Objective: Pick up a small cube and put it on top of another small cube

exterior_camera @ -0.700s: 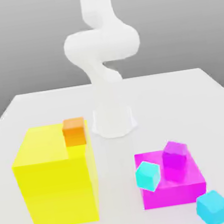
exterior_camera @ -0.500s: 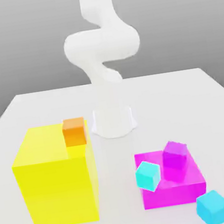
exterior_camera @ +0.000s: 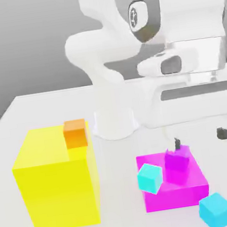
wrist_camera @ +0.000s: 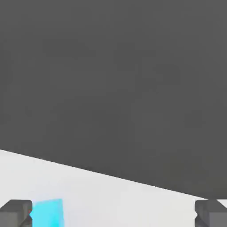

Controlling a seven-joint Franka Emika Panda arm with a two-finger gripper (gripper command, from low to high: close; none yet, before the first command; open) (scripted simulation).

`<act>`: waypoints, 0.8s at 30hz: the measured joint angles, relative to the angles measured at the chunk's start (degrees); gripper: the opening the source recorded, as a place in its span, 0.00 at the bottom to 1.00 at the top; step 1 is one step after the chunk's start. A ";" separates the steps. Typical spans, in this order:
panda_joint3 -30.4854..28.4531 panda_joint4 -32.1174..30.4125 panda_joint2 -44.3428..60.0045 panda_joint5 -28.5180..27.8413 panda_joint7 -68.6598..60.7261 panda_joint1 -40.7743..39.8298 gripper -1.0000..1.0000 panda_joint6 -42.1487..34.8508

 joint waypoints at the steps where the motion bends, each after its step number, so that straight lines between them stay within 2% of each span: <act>1: 0.30 -0.12 2.05 -0.20 0.17 0.29 0.50 0.67; 7: 1.60 -0.73 14.19 -0.86 0.95 2.77 0.50 5.26; 11: -1.38 0.74 22.52 -4.19 3.46 5.49 0.50 11.23; 12: -2.05 1.02 23.89 -4.76 3.89 6.05 0.00 12.28; 19: -1.97 1.01 23.88 -4.81 3.93 5.98 0.00 12.29; 24: 1.32 -1.27 14.77 -0.46 0.38 3.60 0.00 5.51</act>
